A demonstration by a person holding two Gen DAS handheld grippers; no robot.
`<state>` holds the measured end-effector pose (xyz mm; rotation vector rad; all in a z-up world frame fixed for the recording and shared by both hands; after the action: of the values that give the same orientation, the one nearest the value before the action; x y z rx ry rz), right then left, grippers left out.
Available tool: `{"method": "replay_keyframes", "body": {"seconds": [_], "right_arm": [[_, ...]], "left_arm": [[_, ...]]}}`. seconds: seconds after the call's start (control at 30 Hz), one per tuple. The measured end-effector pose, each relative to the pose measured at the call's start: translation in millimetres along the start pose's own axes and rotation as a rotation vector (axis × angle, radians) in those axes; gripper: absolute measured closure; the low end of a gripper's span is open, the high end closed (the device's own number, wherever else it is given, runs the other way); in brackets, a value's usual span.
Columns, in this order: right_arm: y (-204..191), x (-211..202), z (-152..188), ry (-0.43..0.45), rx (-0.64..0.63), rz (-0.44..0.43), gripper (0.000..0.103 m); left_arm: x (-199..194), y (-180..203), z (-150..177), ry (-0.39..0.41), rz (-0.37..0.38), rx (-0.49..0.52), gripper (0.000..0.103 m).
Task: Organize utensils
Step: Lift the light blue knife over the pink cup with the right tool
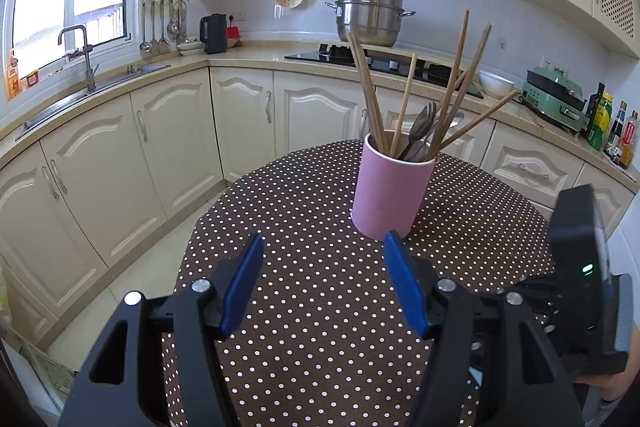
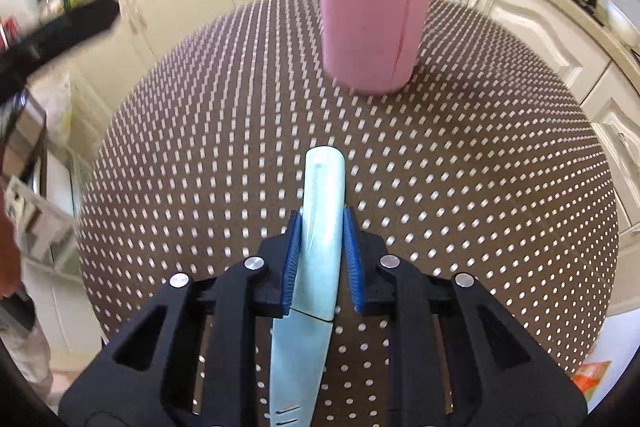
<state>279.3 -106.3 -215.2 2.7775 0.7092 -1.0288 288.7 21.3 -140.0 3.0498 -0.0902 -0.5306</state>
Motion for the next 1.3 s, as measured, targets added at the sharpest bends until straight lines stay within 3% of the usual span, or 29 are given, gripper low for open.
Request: {"method": "replay_keyframes", "body": {"seconds": [0.23, 0.53, 0.8, 1.03, 1.3], "right_arm": [[7.9, -54.9, -62.2, 0.298, 0.031, 0.003, 0.082], [17.7, -97.4, -114.2, 0.546, 0.077, 0.008, 0.082], [19.3, -120.9, -180.9, 0.808, 0.061, 0.095, 0.082], [11.5, -108.9, -209.9, 0.915, 0.0, 0.182, 0.082], [9.0, -87.7, -210.3, 0.913, -0.071, 0.235, 0.082]], "left_arm": [[4.9, -10.6, -9.9, 0.043, -0.027, -0.039, 0.041], [11.2, -20.8, -35.3, 0.128, -0.047, -0.062, 0.041], [30.2, -22.6, -57.8, 0.162, -0.06, -0.058, 0.041], [45.4, -29.3, -64.0, 0.161, -0.064, -0.053, 0.041], [58.7, -37.7, -68.1, 0.161, -0.069, -0.058, 0.041]]}}
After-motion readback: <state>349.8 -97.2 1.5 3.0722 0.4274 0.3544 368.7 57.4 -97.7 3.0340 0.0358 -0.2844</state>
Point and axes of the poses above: each gripper's, at about its wrist camera, not at the fingertips, and x roughly the way its jaws point, y to its right, z to its underside, the point moved 10 cm from there along x, roughly the way its jaws point, and after that the axes turned 15 degrees about y, right-handed, at the moved point
